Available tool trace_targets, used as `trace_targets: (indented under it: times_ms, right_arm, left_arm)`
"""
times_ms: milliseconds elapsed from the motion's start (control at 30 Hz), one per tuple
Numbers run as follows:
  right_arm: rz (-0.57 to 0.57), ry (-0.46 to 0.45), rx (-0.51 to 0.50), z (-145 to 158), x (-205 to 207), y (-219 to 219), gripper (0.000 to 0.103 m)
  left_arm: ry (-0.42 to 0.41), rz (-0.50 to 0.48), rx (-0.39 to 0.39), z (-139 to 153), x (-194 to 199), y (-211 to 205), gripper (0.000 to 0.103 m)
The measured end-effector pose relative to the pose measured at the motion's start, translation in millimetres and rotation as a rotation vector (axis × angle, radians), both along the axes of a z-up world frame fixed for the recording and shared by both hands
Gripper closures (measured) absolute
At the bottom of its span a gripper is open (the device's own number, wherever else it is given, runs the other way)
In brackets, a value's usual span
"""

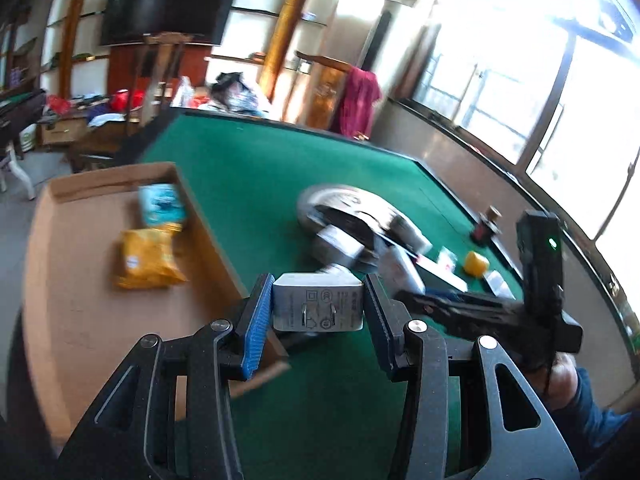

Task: Organize objects
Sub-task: 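Carry the charger and pill bottle to the tray and release the charger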

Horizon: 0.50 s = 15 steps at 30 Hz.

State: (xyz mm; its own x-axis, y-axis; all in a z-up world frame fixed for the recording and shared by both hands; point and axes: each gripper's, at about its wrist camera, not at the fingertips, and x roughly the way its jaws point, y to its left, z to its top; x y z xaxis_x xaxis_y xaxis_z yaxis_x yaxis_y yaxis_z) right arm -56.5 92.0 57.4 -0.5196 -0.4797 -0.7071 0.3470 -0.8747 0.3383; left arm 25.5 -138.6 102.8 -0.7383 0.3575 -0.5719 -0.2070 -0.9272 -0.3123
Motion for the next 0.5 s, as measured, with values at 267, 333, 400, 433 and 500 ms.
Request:
trace_targets:
  times_ms: [267,333,400,433,500]
  right_arm:
    - [0.154,0.010,0.031,15,7,-79,0.070]
    - [0.190,0.005,0.040,15,8,-99,0.070]
    - [0.225,-0.003,0.052,12,10,-122,0.070]
    - [0.238,-0.005,0.062,10,10,-133,0.070]
    - [0.254,-0.011,0.075,6,9,-148,0.070]
  left_arm:
    - [-0.026,0.140,-0.010,-6,-7,-66,0.058]
    - [-0.041,0.167,-0.002,-13,-11,-79,0.058]
    - [-0.060,0.181,0.000,-19,-16,-88,0.058]
    - [-0.067,0.194,0.000,-21,-18,-93,0.058]
    - [-0.080,0.205,-0.004,-23,-21,-101,0.058]
